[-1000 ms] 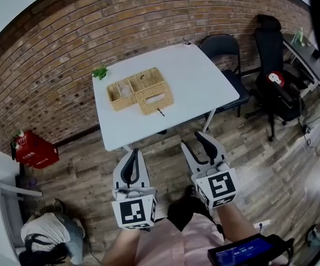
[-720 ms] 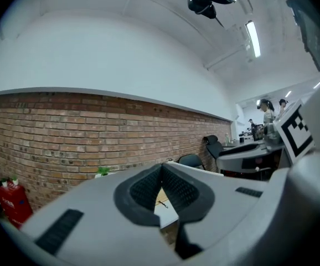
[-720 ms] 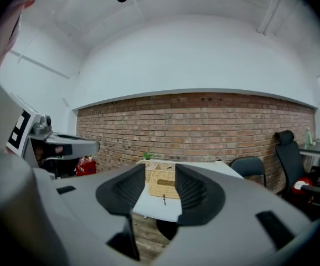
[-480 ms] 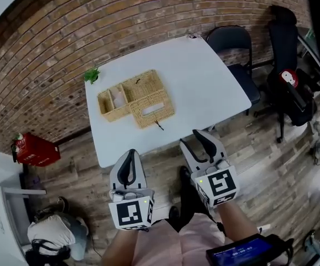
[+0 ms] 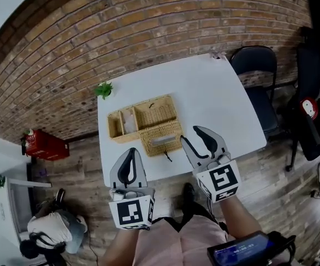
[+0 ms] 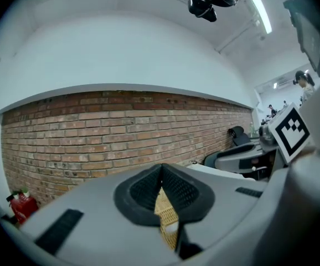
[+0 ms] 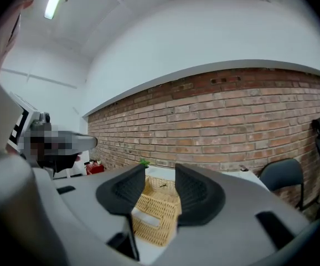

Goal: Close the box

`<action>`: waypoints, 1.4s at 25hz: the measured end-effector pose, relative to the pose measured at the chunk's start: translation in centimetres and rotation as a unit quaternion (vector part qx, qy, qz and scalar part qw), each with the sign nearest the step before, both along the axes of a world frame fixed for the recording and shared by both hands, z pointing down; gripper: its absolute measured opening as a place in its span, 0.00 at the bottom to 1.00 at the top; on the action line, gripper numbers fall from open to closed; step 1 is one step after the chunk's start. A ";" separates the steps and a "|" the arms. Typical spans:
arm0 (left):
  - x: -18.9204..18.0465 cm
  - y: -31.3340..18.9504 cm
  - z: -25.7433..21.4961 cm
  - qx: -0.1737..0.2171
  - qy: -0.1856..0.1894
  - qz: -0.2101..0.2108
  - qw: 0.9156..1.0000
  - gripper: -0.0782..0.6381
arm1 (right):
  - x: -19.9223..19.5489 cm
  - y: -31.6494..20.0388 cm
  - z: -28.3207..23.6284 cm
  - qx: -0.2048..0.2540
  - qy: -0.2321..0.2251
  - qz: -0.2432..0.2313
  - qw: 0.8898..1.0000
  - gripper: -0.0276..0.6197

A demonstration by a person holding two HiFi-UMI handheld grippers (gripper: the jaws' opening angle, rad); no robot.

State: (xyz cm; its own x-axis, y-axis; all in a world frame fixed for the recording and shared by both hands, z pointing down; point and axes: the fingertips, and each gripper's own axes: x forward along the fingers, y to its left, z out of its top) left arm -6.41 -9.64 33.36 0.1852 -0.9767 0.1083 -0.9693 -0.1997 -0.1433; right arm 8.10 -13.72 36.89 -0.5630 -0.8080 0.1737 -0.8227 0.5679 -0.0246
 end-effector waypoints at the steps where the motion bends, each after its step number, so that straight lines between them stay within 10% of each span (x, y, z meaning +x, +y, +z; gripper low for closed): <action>1: -0.1 -0.6 -0.3 0.004 0.000 -0.007 1.000 0.12 | -0.1 -1.0 -0.3 0.003 0.000 -0.007 1.000 0.31; 17: -4.9 -4.9 -0.8 0.018 0.015 -0.067 0.997 0.12 | -2.9 -7.5 -0.3 0.003 0.021 -0.047 0.999 0.31; 35: -5.7 -5.5 6.8 -0.064 0.031 -0.047 0.996 0.12 | -2.3 -5.2 13.8 -0.137 0.070 -0.037 0.987 0.32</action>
State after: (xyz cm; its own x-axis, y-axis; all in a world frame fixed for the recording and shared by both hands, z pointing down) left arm -12.10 -15.14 40.17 0.1042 -0.9687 0.2251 -0.9907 -0.1210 -0.0622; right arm 5.79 -18.95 50.68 -0.5730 -0.6775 0.4612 -0.7858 0.6140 -0.0742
